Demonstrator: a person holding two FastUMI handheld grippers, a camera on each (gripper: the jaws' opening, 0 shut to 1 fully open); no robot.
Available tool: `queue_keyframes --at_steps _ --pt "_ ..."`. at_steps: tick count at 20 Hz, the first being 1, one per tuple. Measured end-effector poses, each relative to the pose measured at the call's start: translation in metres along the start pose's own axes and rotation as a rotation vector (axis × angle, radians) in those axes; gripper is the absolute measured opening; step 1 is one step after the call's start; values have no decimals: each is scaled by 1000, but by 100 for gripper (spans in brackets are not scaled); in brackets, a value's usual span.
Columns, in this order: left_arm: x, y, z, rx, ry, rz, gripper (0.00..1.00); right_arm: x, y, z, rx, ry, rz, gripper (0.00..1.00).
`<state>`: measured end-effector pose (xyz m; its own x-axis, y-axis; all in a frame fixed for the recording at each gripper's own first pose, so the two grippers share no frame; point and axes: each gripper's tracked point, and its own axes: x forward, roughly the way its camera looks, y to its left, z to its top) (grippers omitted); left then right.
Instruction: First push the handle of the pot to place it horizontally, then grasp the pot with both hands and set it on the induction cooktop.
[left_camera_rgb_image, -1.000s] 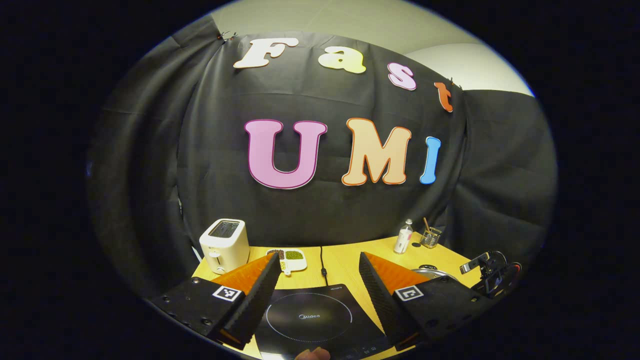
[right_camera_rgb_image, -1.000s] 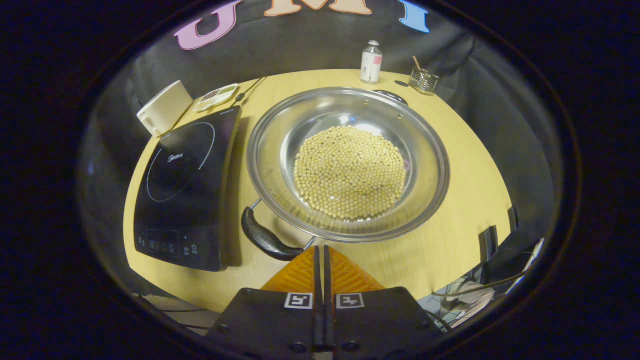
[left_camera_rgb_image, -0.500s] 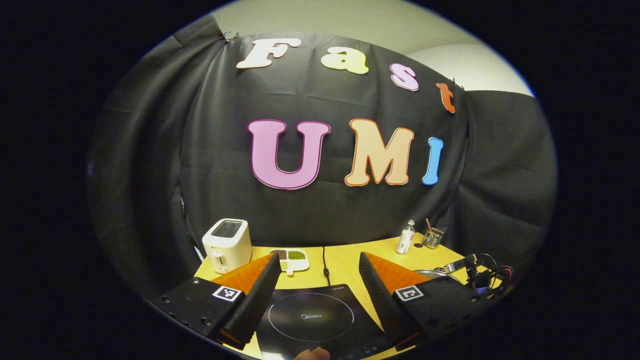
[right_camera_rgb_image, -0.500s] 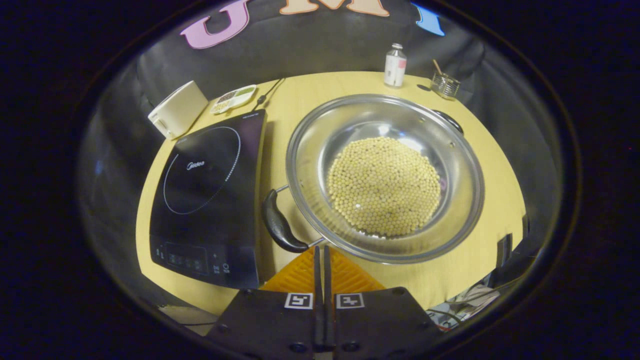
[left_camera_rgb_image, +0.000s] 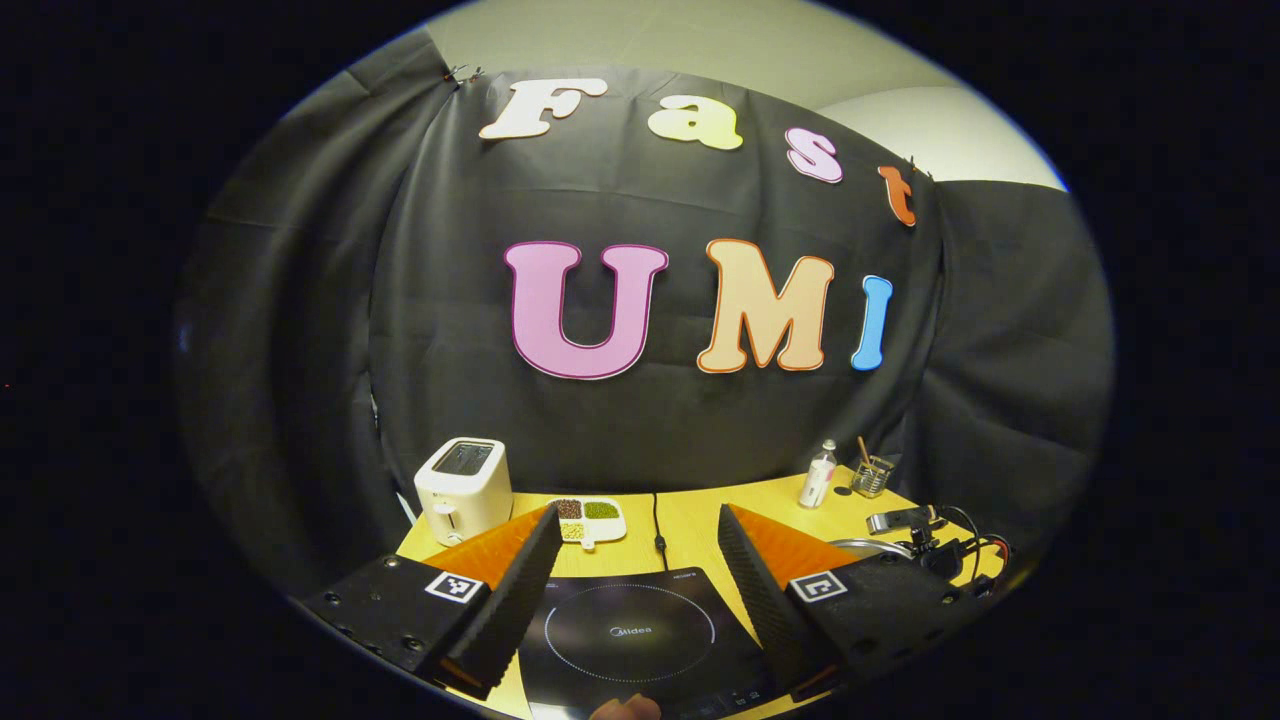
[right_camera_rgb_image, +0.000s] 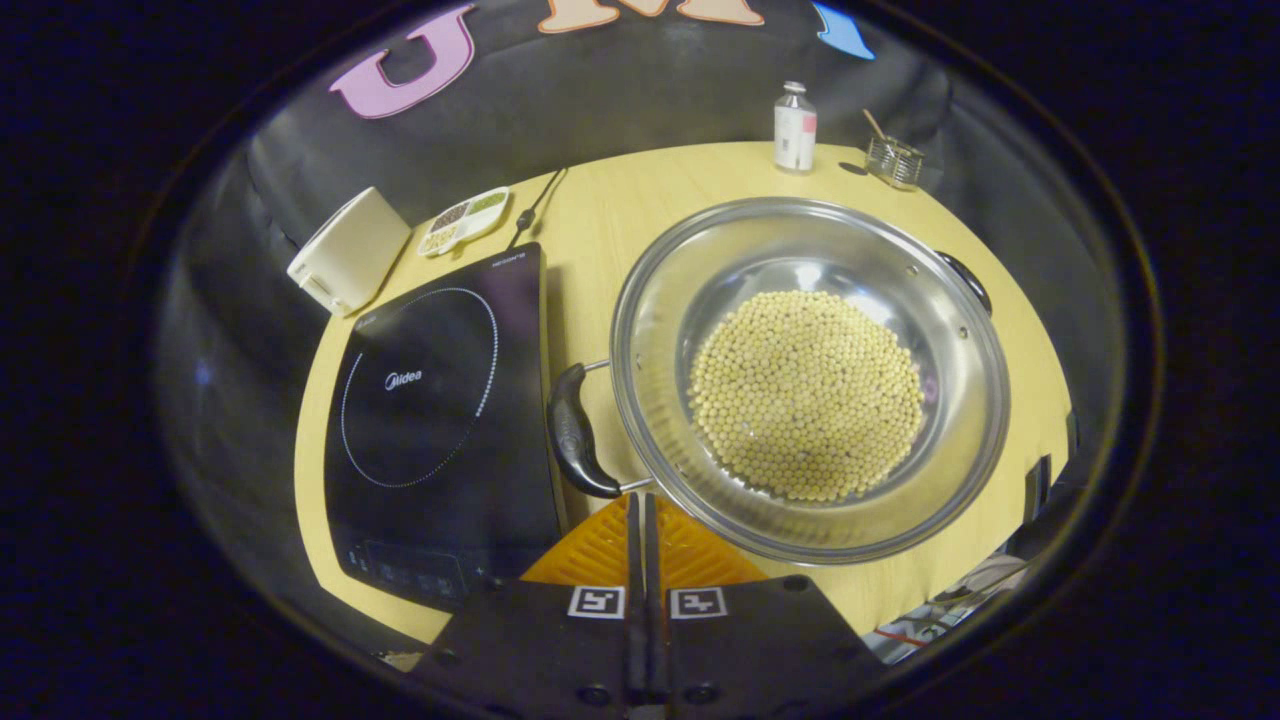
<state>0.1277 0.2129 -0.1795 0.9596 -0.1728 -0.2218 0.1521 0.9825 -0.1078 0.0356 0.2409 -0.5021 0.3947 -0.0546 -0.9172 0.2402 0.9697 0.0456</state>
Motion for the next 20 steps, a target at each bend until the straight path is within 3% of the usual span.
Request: queue_keyframes --at_steps 9,12,16,20 --pt "-6 0 5 17 -8 17 95 5 10 8 10 -4 17 3" --pt "-8 -7 5 10 -9 7 95 -4 12 17 17 -37 56 3" --pt "-6 -23 2 -2 6 -20 95 -17 -4 30 28 -97 73 3" --pt "-5 -49 -9 -10 43 -62 96 -33 -44 46 0 -175 38 0"
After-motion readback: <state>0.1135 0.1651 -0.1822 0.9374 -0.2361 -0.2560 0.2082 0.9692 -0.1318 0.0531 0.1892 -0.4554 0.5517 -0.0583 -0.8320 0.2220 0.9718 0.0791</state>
